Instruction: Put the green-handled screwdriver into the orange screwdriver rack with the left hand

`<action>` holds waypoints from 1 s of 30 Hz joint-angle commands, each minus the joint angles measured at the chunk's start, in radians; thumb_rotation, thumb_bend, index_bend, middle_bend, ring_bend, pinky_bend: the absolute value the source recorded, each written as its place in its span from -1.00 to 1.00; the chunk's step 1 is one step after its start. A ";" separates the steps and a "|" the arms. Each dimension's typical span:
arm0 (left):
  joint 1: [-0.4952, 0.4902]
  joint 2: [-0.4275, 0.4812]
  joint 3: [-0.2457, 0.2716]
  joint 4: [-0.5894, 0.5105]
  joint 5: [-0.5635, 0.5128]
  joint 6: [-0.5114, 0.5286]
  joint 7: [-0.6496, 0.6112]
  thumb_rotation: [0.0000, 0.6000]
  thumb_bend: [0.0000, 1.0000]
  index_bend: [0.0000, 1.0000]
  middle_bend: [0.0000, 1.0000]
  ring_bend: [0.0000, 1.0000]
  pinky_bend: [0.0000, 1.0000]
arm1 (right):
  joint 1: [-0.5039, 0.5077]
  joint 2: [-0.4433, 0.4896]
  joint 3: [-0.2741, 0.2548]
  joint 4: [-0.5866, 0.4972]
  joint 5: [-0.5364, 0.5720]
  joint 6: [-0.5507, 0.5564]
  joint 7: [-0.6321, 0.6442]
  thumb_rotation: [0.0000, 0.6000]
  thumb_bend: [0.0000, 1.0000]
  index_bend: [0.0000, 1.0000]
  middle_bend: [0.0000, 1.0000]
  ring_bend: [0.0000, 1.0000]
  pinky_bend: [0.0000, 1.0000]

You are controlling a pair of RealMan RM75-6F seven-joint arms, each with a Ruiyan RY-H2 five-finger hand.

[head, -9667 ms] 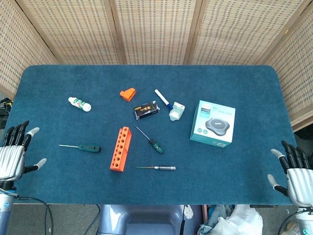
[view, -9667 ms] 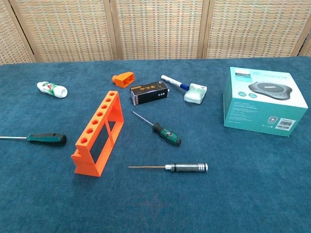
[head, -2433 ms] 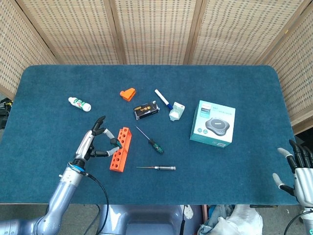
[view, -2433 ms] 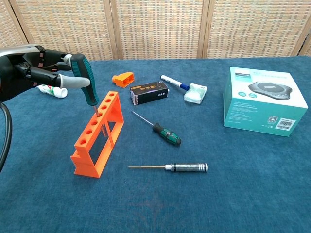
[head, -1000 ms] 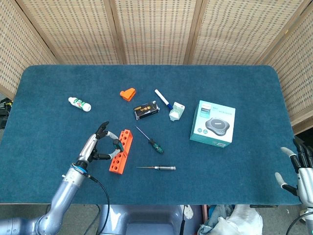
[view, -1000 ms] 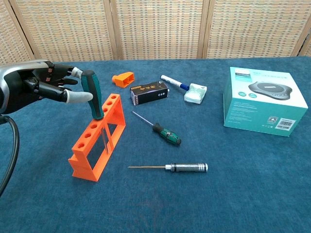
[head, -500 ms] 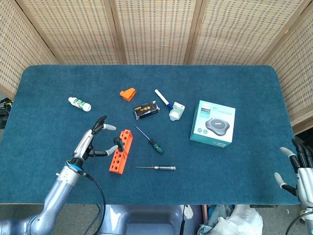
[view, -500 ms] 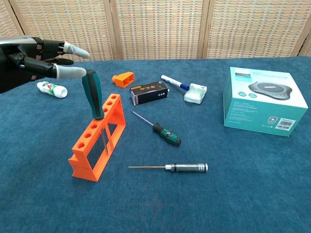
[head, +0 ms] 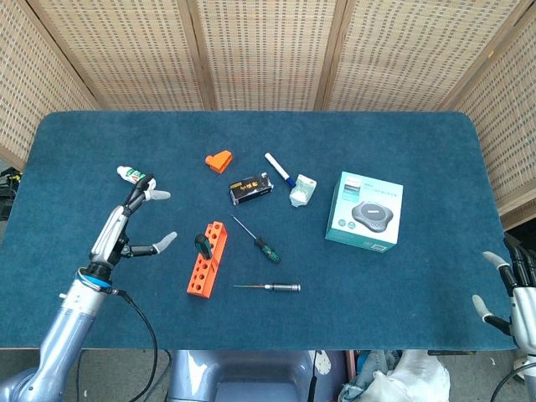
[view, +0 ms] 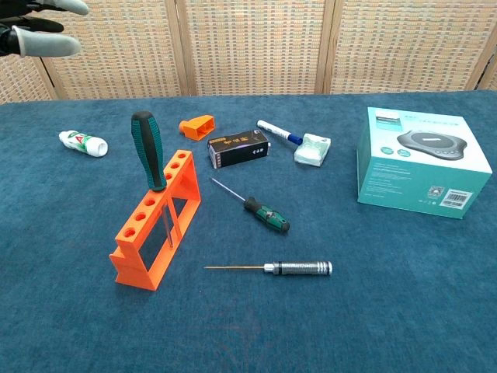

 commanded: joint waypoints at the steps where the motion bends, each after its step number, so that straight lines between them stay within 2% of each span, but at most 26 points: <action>1: 0.035 0.034 0.059 0.021 0.087 0.050 0.088 1.00 -0.47 -0.53 -1.00 -1.00 -1.00 | 0.000 0.001 0.000 0.000 0.002 -0.001 -0.001 1.00 -0.48 -0.65 -1.00 -1.00 -1.00; 5: 0.093 0.046 0.152 0.082 0.192 0.139 0.223 1.00 -0.47 -0.56 -1.00 -1.00 -1.00 | 0.001 -0.001 0.000 -0.002 0.000 -0.003 -0.013 1.00 -0.48 -0.65 -1.00 -1.00 -1.00; 7: 0.116 0.039 0.180 0.109 0.231 0.181 0.267 1.00 -0.47 -0.57 -1.00 -1.00 -1.00 | 0.001 -0.002 -0.001 -0.003 0.002 -0.005 -0.018 1.00 -0.48 -0.65 -1.00 -1.00 -1.00; 16: 0.197 -0.004 0.270 0.218 0.361 0.328 0.460 1.00 -0.47 -0.61 -1.00 -1.00 -1.00 | 0.002 -0.005 -0.001 -0.008 0.000 -0.004 -0.035 1.00 -0.48 -0.65 -1.00 -1.00 -1.00; 18: 0.229 -0.024 0.294 0.277 0.379 0.376 0.546 1.00 -0.46 -0.61 -1.00 -1.00 -1.00 | 0.003 -0.003 -0.001 -0.010 -0.002 -0.004 -0.037 1.00 -0.48 -0.65 -1.00 -1.00 -1.00; 21: 0.247 -0.054 0.303 0.318 0.393 0.405 0.595 1.00 -0.47 -0.61 -1.00 -1.00 -1.00 | 0.004 -0.004 -0.001 -0.012 -0.004 -0.005 -0.039 1.00 -0.48 -0.65 -1.00 -1.00 -1.00; 30: 0.265 -0.058 0.300 0.347 0.371 0.398 0.589 1.00 -0.49 -0.70 -1.00 -1.00 -1.00 | 0.011 -0.008 -0.003 -0.016 -0.011 -0.013 -0.051 1.00 -0.48 -0.65 -1.00 -1.00 -1.00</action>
